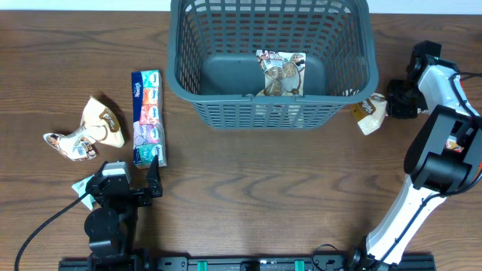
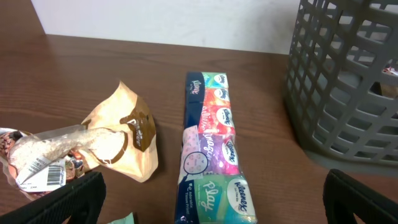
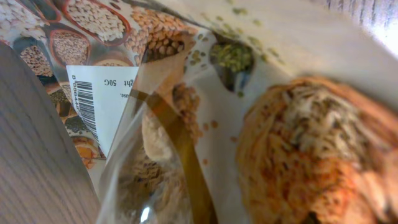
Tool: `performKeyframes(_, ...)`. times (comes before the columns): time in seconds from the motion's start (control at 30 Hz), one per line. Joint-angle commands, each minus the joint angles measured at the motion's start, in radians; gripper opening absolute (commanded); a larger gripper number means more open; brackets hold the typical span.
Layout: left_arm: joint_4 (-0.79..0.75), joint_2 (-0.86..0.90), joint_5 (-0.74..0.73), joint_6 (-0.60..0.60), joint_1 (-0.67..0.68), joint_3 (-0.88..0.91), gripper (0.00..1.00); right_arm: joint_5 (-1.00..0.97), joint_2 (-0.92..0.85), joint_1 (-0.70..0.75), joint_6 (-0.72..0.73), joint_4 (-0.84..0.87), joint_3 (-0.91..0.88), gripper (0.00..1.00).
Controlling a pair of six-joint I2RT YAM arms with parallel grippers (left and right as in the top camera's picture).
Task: Pack container
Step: 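Lift the second mushroom bag and carry it over the basket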
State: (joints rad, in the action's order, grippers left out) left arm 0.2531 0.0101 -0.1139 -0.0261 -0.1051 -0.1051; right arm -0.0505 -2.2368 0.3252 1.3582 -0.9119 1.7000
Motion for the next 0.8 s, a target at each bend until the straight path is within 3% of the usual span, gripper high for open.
performKeyframes(0.0,0.003,-0.006,-0.01,0.002,-0.005,0.025,0.99,0.047,-0.042,0.0,-0.05,-0.013,0.008,0.02)
performKeyframes(0.17,0.003,-0.006,-0.01,0.002,-0.005,0.025,0.99,0.092,0.016,-0.002,-0.169,-0.049,0.148,0.01)
performKeyframes(0.5,0.003,-0.006,-0.01,0.002,-0.005,0.025,0.99,0.166,0.283,-0.057,-0.412,-0.149,0.637,0.01)
performKeyframes(0.67,0.003,-0.006,-0.01,0.002,-0.005,0.025,0.99,0.233,0.419,-0.157,-0.508,-0.031,0.758,0.02)
performKeyframes(0.77,0.003,-0.006,-0.01,0.002,-0.005,0.025,0.99,0.25,0.477,-0.293,-0.647,0.119,0.761,0.02)
